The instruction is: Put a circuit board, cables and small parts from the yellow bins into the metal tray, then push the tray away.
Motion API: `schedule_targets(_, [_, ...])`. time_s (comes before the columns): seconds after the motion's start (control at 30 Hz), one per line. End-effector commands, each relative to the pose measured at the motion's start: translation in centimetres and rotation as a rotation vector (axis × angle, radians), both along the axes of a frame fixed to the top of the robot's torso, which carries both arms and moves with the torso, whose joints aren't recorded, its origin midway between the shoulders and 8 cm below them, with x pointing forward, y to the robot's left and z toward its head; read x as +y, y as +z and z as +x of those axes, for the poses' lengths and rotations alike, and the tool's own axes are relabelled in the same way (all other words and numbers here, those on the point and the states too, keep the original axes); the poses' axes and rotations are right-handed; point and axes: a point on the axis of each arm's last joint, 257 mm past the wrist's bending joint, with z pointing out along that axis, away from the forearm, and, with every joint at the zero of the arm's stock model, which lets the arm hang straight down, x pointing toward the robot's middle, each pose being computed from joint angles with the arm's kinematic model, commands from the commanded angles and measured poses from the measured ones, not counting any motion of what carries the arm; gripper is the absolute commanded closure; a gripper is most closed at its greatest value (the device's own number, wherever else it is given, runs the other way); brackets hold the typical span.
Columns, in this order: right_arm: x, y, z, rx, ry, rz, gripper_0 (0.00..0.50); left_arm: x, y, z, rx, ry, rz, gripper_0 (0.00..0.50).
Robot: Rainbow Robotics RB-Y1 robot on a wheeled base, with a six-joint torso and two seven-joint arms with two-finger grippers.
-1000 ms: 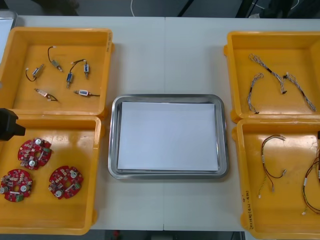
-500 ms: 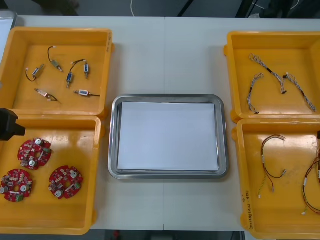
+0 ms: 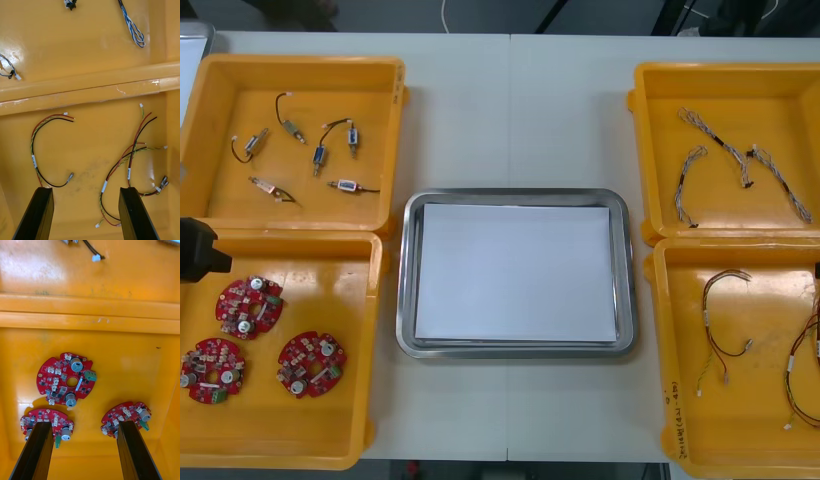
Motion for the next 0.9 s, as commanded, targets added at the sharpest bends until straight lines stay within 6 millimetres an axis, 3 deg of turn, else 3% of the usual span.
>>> schedule_targets(0.03, [-1.4,-0.5,-1.4,0.021,-0.04,-0.006,0.0,-0.6,-1.8,-0.6,0.053,0.1,-0.047,0.0])
schedule_targets(0.47, [-2.0,-2.9,-3.6,0.091,-0.048,-0.006,0.0,0.2,-1.9,-1.4,0.076,0.092,-0.013,0.0])
schedule_targets(0.9, [-2.9,-6.5,-7.7,0.217,-0.038,-0.031,0.0,0.2,-3.3,-3.3,0.032,0.072,-0.009,0.0])
